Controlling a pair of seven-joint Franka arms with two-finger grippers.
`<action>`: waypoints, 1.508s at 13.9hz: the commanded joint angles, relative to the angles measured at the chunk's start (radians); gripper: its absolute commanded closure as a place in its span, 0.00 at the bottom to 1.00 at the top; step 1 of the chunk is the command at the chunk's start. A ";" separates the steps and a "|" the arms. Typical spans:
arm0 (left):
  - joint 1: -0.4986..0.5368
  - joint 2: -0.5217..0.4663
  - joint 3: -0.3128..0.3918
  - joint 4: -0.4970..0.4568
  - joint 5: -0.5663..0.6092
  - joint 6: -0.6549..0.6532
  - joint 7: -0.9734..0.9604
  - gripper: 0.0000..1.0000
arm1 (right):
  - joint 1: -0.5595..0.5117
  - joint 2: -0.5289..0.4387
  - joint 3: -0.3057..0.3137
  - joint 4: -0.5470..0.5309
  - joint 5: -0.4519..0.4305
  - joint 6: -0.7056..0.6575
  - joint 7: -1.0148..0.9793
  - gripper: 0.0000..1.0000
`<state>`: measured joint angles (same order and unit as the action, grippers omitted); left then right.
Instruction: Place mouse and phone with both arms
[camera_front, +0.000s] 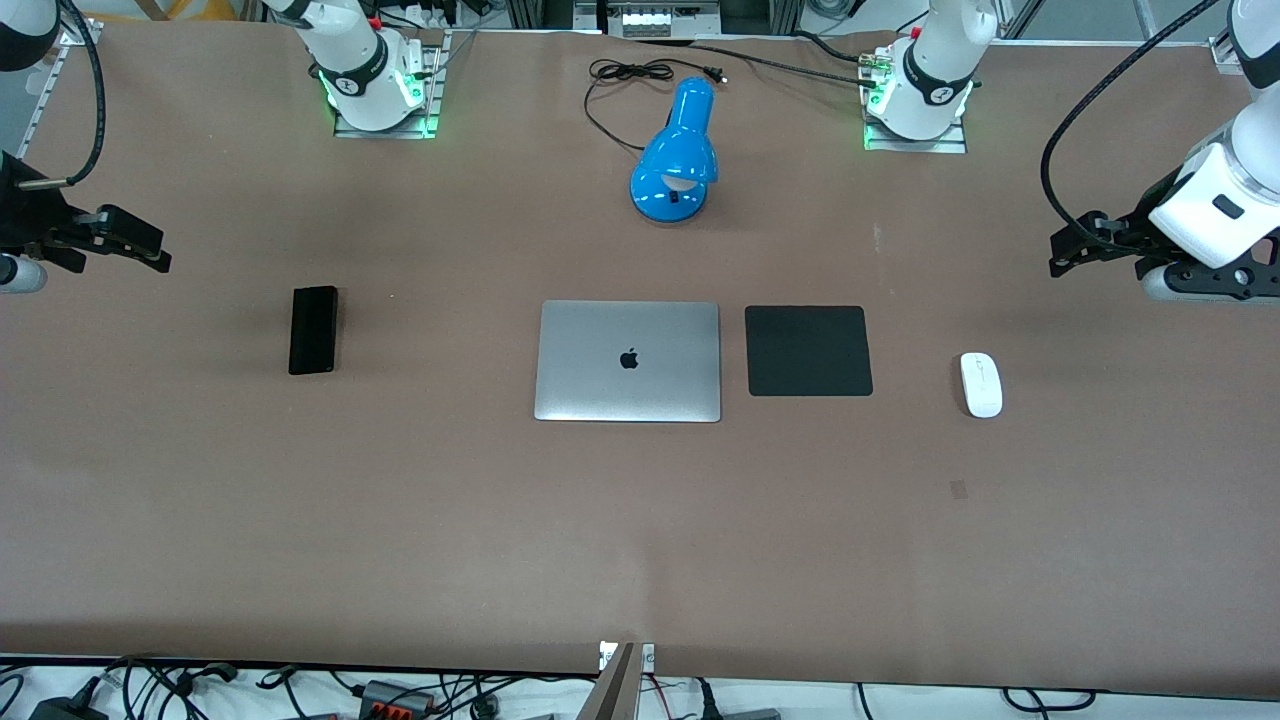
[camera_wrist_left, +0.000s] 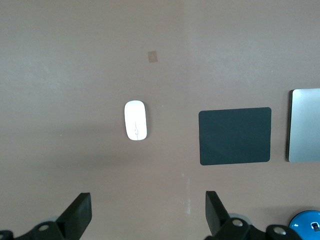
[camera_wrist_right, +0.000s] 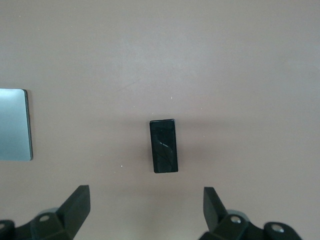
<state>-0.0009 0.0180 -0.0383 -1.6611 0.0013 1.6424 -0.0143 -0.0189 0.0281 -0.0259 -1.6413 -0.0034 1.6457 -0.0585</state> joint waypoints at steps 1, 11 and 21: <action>0.001 0.030 -0.002 0.052 -0.017 -0.023 0.019 0.00 | 0.007 -0.019 -0.003 -0.015 -0.010 0.008 0.006 0.00; 0.001 0.030 -0.002 0.050 -0.017 -0.023 0.019 0.00 | 0.002 0.029 -0.003 -0.015 -0.010 0.014 -0.015 0.00; 0.009 0.051 0.001 0.054 -0.018 -0.036 0.019 0.00 | 0.028 0.211 -0.003 -0.138 -0.013 0.213 0.032 0.00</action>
<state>0.0014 0.0368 -0.0378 -1.6430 0.0010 1.6365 -0.0143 -0.0070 0.2152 -0.0261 -1.7747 -0.0035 1.8278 -0.0451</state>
